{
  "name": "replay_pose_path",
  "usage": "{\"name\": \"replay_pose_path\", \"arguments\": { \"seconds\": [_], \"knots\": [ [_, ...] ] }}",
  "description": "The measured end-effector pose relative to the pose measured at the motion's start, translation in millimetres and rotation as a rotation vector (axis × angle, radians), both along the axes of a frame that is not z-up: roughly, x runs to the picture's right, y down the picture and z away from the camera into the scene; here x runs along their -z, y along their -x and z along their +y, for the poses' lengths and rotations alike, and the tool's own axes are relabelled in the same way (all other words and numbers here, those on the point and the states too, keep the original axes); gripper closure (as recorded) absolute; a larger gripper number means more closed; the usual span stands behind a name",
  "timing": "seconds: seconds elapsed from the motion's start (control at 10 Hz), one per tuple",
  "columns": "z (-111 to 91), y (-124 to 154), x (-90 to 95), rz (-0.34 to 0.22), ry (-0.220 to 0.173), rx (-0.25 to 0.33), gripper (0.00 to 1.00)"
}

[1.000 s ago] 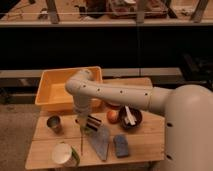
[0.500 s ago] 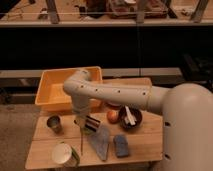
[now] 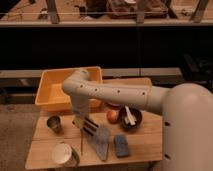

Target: Place eraser in plastic cup

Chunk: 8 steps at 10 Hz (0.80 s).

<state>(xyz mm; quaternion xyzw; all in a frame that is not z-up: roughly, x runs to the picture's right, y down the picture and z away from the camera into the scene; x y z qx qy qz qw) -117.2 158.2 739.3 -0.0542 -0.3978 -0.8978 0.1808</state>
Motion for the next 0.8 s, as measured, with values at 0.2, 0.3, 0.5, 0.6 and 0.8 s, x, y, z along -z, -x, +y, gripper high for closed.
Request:
{"name": "replay_pose_path", "arguments": {
  "seconds": [0.2,0.3,0.5,0.6,0.8],
  "knots": [
    [-2,0,-1.7,0.012,-0.009,-0.01,0.2],
    [-5,-1,-2.6,0.025,-0.015,-0.02,0.2],
    [-13,-4,-4.8,0.053,-0.013,-0.05,0.2],
    [-17,-7,-7.0,0.076,-0.002,-0.068,0.2],
    [-17,-7,-6.8,0.078,0.0,-0.068,0.2]
  ]
}}
